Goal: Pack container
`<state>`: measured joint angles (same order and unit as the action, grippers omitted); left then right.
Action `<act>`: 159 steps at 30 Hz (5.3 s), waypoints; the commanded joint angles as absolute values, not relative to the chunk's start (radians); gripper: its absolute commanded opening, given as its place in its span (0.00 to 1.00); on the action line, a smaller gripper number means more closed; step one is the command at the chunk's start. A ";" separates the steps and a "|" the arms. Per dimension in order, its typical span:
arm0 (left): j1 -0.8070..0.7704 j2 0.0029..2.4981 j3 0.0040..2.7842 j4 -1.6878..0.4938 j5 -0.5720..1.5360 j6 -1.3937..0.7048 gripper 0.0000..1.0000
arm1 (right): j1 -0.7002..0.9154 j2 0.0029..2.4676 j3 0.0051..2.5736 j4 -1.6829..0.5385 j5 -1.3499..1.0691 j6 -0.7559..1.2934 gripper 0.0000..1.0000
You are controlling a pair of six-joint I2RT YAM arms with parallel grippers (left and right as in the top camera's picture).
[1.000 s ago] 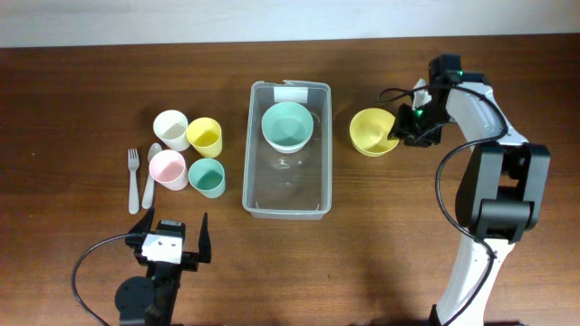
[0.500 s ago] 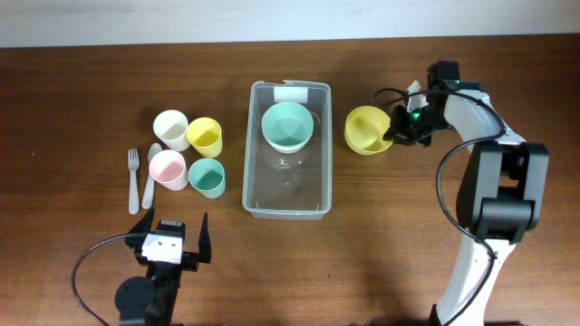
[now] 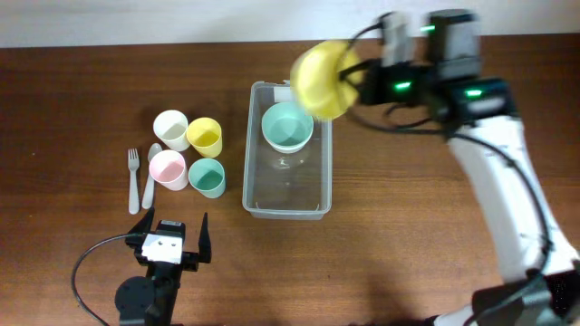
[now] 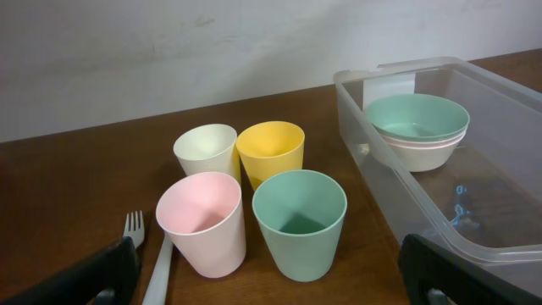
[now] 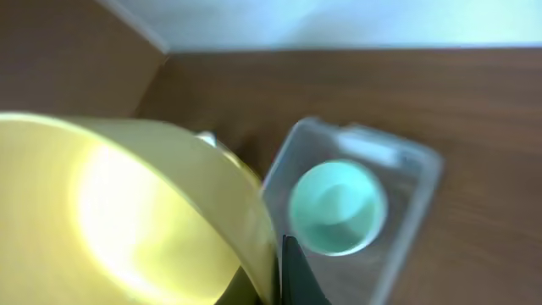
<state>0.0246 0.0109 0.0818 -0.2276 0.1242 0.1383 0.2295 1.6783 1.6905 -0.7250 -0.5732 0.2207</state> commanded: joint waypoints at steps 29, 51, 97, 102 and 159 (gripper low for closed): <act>0.020 0.006 0.073 -0.228 0.135 0.152 0.99 | 0.258 1.791 1.820 -0.831 -0.475 0.269 0.13; 0.020 0.006 0.073 -0.228 0.135 0.152 1.00 | 0.414 2.156 1.796 -0.825 -0.439 0.197 0.04; 0.020 0.006 0.073 -0.228 0.135 0.152 1.00 | 0.445 2.163 1.899 -0.680 -0.561 0.056 0.04; 0.020 0.006 0.073 -0.228 0.135 0.152 1.00 | 0.435 2.222 1.897 -0.686 -0.577 0.056 0.04; 0.020 0.006 0.073 -0.228 0.135 0.152 0.99 | 0.252 1.932 2.190 -1.128 -0.393 0.070 0.26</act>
<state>0.0246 0.0109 0.0818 -0.2276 0.1242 0.1387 0.3687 2.1132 2.0941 -1.0718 -0.5232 -0.0109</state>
